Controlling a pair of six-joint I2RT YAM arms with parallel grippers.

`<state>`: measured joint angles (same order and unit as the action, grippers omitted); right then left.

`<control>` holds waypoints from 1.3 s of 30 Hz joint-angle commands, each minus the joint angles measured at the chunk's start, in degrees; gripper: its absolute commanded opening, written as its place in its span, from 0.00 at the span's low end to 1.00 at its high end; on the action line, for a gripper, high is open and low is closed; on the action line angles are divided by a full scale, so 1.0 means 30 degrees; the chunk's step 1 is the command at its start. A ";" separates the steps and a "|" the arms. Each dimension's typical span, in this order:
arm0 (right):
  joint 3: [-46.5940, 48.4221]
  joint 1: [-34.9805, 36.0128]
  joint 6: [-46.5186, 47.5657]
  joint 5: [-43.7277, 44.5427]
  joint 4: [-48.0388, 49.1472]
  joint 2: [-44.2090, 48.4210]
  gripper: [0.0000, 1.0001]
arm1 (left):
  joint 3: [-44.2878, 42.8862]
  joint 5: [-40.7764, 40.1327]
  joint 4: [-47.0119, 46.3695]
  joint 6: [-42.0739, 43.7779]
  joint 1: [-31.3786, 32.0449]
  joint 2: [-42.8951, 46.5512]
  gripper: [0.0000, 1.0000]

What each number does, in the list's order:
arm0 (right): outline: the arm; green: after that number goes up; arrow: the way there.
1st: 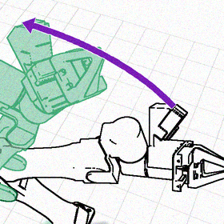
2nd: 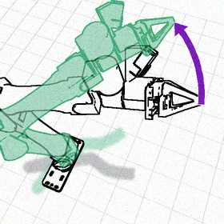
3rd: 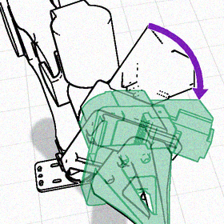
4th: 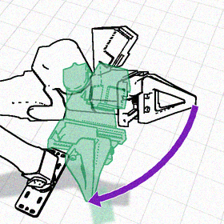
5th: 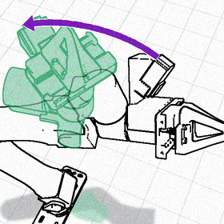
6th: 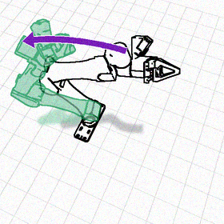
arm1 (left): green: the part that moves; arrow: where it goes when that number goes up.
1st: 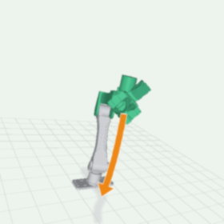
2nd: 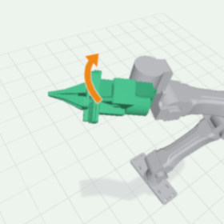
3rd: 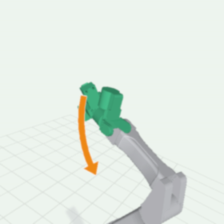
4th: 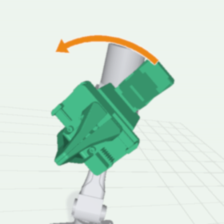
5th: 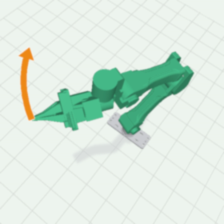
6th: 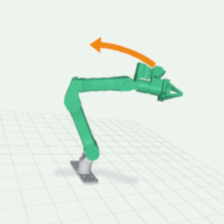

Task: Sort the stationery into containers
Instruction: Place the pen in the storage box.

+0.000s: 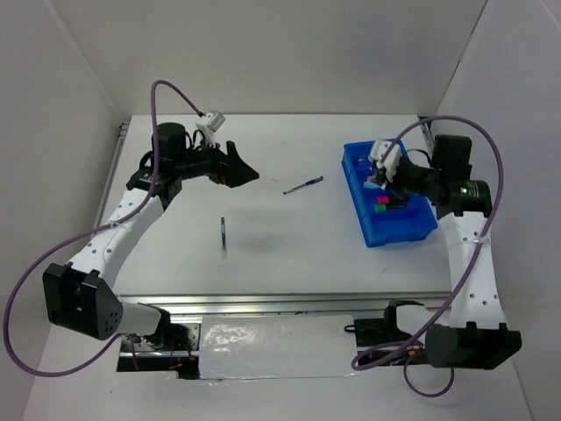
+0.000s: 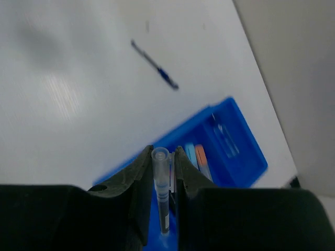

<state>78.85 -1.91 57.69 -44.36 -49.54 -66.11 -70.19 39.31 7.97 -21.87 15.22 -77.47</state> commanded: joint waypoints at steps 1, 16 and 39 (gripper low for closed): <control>-0.1641 -0.1701 1.0527 0.2332 -0.5136 -0.0171 0.00 | -0.0479 -0.1237 0.1445 0.2103 -0.0065 -0.0191 0.99; -0.4807 -0.2878 1.3845 0.3390 -0.2003 -0.2250 0.00 | -0.0626 -0.5105 0.3555 0.2895 0.0257 -0.0749 0.99; -0.6476 -0.3054 1.4051 0.6318 0.0603 -0.5445 0.18 | 0.1541 -0.7535 0.4228 0.2924 -0.0269 -0.0836 0.98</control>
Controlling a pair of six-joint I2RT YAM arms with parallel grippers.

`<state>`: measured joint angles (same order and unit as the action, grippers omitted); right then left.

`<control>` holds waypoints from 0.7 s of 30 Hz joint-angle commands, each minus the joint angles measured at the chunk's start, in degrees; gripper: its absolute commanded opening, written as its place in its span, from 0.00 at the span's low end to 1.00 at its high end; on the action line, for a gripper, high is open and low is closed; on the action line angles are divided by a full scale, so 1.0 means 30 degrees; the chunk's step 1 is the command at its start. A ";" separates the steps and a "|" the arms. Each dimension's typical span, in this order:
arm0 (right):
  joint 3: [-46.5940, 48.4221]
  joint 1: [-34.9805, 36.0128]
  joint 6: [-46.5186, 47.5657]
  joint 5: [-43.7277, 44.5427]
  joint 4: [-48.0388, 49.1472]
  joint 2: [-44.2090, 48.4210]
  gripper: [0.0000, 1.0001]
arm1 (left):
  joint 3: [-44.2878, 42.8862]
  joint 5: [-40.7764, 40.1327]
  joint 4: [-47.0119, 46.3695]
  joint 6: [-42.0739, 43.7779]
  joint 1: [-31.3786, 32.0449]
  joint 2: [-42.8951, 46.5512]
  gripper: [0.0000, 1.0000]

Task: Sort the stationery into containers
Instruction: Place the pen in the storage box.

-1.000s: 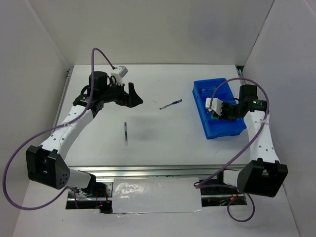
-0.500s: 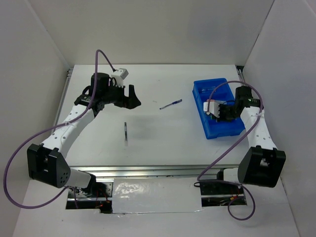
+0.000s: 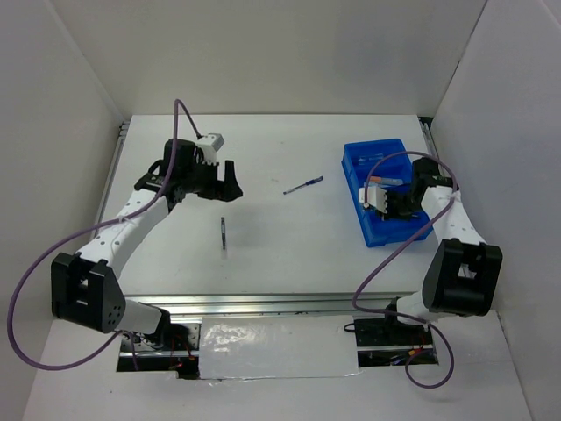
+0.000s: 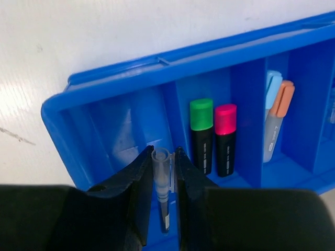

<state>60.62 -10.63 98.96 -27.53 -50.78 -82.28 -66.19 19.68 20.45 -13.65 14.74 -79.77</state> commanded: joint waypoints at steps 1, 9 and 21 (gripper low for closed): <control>-0.0489 -0.0147 0.0266 0.0854 0.1078 -0.0054 0.26 | 0.0412 -0.1313 0.0214 0.0127 -0.0080 -0.0245 0.95; -0.0667 -0.0205 -0.1194 0.0538 0.1050 0.0882 0.80 | 0.0913 -0.3978 0.1299 -0.0167 0.0182 -0.1301 0.93; 0.2995 -0.0994 -1.2322 -0.5059 0.3065 0.3078 0.81 | -0.3676 0.0939 -0.0459 0.7823 0.2291 -0.6154 0.86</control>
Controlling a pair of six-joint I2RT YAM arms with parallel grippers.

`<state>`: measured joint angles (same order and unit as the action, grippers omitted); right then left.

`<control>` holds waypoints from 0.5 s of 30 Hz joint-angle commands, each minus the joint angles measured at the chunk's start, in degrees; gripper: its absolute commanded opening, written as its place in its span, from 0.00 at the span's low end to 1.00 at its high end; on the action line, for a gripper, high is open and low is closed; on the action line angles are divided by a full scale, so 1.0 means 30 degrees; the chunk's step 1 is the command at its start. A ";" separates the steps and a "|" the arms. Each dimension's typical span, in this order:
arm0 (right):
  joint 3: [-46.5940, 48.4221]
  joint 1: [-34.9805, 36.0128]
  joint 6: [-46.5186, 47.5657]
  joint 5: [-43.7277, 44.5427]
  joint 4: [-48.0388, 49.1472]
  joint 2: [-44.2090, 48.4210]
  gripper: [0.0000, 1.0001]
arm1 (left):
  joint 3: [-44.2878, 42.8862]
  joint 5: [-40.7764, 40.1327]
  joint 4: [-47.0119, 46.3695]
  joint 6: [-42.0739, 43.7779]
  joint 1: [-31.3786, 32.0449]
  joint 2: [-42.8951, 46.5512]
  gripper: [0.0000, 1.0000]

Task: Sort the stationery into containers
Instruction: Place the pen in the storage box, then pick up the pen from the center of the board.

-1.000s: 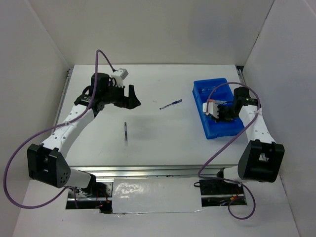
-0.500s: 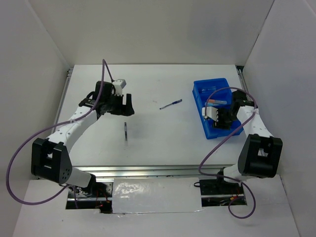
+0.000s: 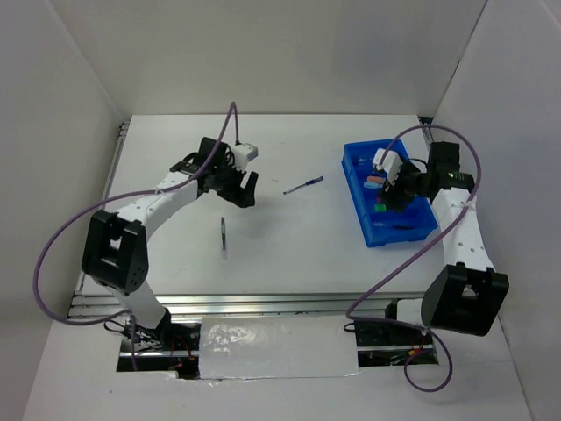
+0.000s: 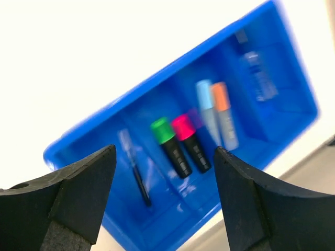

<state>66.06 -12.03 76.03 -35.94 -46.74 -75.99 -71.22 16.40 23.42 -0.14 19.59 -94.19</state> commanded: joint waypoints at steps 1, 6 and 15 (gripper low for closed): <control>0.1327 -0.0646 -0.5588 -0.2779 0.1926 0.1128 0.81 | -0.2650 0.1858 -0.1362 0.3619 0.0907 -0.1936 0.84; 0.0744 -0.1437 -1.1360 -0.3954 0.3826 0.2882 0.81 | -0.7191 0.1710 -0.1038 0.4267 0.1817 -0.6471 0.68; -0.0663 -0.2493 -1.7168 -0.5567 0.4331 0.4439 0.81 | -1.2203 0.2471 -0.2153 0.4413 0.2492 -1.2013 0.57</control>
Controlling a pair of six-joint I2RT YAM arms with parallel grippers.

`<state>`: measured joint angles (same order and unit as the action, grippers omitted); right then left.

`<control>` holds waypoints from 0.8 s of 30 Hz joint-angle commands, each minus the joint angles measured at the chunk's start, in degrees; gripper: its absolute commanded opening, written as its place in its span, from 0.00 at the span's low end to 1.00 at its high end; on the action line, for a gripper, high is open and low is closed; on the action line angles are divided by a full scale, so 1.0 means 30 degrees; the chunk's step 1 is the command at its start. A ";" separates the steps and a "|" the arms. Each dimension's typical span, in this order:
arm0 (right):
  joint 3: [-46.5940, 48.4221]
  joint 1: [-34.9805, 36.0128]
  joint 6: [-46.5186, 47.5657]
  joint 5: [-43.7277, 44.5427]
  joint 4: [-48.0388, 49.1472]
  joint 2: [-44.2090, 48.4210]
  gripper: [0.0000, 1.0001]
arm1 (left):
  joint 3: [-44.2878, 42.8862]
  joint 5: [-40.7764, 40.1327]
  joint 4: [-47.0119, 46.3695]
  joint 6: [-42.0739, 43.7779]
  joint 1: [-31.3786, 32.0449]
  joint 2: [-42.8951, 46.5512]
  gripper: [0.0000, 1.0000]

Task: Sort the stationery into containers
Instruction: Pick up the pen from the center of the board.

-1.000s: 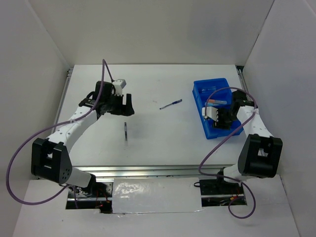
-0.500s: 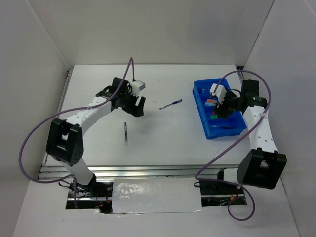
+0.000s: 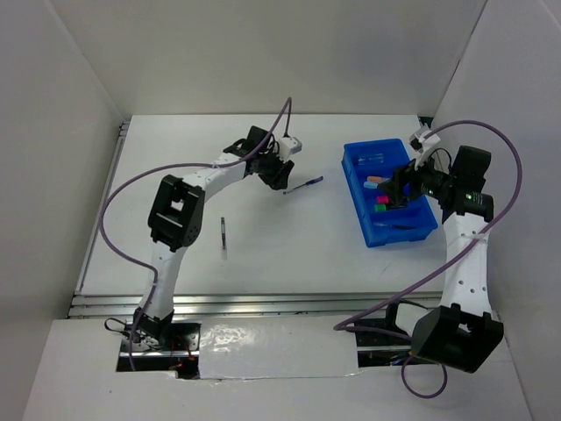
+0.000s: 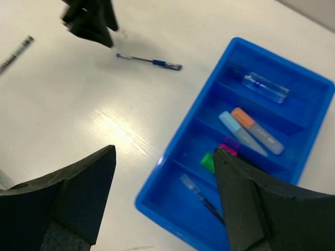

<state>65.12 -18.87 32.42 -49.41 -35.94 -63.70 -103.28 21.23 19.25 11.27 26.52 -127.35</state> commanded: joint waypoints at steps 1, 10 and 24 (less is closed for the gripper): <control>-0.0466 -0.0271 -0.2895 -0.1109 0.0702 0.0374 0.81 | -0.1838 0.0890 -0.0500 0.0580 0.0240 -0.1287 0.56; -0.0965 -0.0974 -0.2928 -0.1167 0.0468 0.0726 0.81 | -0.3423 -0.0513 0.0817 0.1106 0.0796 -0.3370 0.45; -0.0761 -0.1062 -0.3160 -0.1373 0.0555 0.0697 0.81 | -0.3366 -0.2330 0.3280 0.1635 0.1295 -0.4074 0.09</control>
<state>62.24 -21.76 23.83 -51.92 -36.01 -62.78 -112.51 17.45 24.36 14.98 29.65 -136.92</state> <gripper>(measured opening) 0.808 0.163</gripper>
